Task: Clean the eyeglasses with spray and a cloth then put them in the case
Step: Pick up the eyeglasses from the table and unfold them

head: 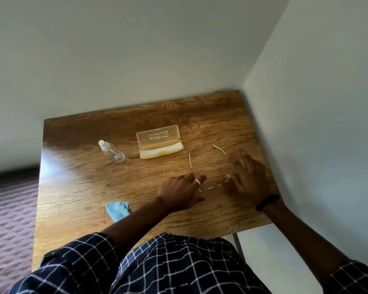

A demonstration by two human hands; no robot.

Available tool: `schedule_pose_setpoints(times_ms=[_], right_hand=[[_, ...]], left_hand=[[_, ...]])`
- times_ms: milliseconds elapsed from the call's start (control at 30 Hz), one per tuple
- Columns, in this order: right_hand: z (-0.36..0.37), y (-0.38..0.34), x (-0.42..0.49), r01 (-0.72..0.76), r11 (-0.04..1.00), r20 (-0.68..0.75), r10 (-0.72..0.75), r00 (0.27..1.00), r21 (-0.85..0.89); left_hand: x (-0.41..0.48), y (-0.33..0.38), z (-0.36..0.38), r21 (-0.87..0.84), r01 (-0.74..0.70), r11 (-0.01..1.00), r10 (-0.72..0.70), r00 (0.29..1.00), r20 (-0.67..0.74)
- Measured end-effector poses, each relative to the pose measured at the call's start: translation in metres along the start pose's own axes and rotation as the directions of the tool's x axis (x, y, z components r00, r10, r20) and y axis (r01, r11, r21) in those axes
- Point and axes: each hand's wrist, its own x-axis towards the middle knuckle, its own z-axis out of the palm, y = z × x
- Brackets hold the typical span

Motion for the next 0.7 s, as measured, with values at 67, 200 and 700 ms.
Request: schedule_pose_setpoints(times_ms=[67,200,700], right_hand=[[-0.001,0.004,-0.005,0.008,0.998,-0.012,-0.008,1.0,0.062],[0.002,0.013,-0.019,0.025,0.992,0.022,-0.028,0.999,0.121],[-0.003,0.013,-0.026,0.154,0.987,-0.145,-0.146,0.979,0.044]], left_hand=[[0.0,0.001,0.0,0.004,-0.023,1.0,0.023,0.999,0.028],[-0.002,0.001,0.005,-0.039,-0.1,0.994,0.1,0.995,0.013],[-0.007,-0.012,-0.001,-0.083,-0.108,0.991,0.089,0.976,-0.199]])
